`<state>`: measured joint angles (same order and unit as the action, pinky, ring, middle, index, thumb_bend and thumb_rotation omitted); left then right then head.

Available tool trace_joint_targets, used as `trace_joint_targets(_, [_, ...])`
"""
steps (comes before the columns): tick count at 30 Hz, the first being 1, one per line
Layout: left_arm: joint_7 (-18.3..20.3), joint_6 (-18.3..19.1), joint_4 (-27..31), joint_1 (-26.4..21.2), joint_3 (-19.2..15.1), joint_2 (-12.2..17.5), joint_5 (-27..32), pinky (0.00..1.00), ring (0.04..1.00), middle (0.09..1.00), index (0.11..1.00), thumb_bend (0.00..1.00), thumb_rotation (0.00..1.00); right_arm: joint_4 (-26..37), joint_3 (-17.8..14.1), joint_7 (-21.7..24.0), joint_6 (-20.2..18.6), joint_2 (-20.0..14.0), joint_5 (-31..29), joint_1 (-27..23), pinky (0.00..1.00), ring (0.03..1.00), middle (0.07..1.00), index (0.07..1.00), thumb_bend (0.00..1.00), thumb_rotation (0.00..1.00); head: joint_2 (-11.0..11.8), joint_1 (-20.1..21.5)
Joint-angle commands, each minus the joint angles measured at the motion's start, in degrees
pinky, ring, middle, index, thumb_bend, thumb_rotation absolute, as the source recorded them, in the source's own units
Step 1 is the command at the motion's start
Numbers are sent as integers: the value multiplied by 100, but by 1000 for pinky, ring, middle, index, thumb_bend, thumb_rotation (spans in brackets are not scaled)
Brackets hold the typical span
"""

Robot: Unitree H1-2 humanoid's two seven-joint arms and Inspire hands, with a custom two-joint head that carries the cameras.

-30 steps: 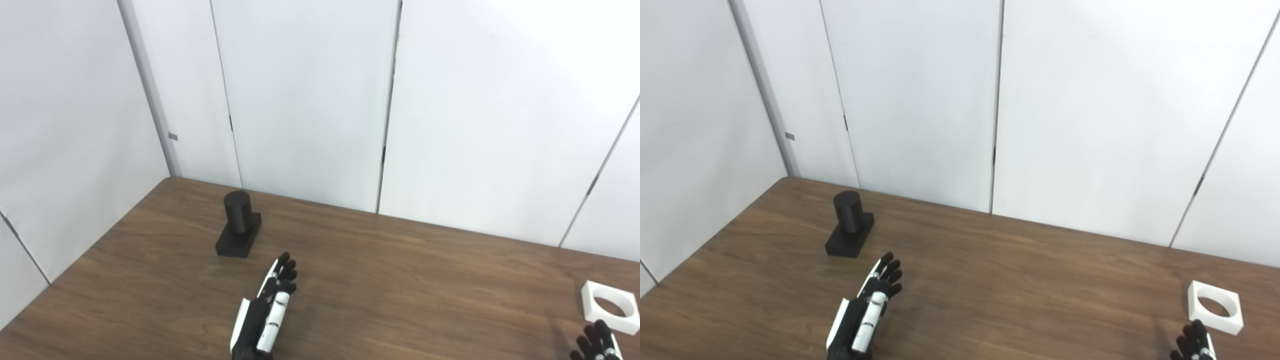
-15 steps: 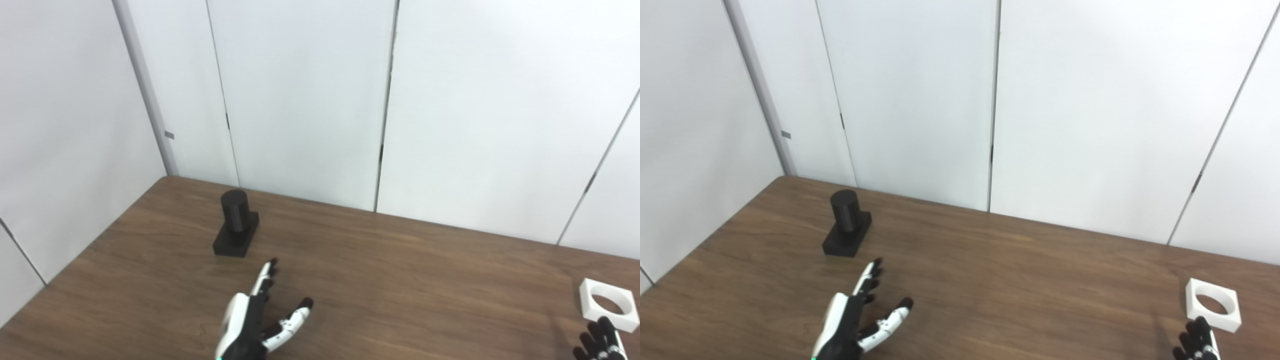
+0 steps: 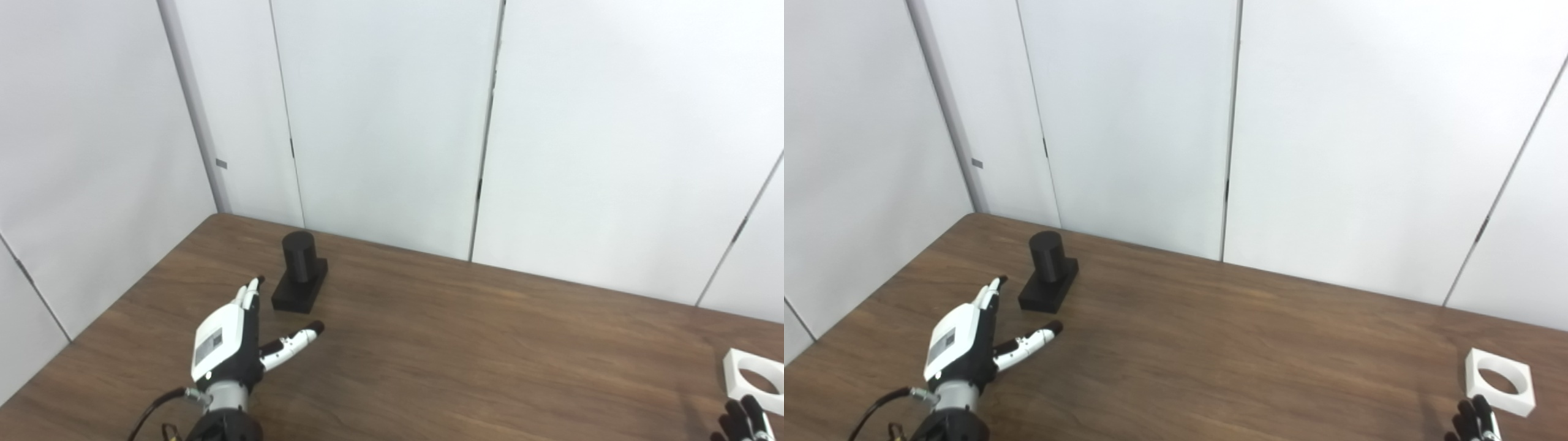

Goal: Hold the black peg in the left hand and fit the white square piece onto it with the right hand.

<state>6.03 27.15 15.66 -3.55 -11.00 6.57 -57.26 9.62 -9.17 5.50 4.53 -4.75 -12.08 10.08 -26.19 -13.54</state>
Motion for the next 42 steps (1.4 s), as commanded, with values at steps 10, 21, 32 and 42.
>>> trace_joint_targets(10, [196,-24,-901,-836,-189,114,-805,955,966,961,857,830,757,-15,45,-11,100,120,2,603,993,997,971,987,721,1000,4,48])
trace_joint_targets(21, [124,-24,-1806,-1437,-164,125,-1253,981,975,965,853,859,796,-8,77,-8,164,119,88,640,999,1000,985,1000,746,1000,-8,38])
trace_joint_targets(32, [-167,-24,-2258,-1718,-213,124,-1231,1000,991,977,895,873,781,42,73,-15,157,142,127,667,986,1000,974,998,730,1000,-19,34])
trace_joint_targets(42, [-339,-24,-2220,-1715,-300,68,-1093,1000,1000,991,929,878,775,75,61,8,127,105,97,683,998,1000,983,1000,736,1000,-58,11])
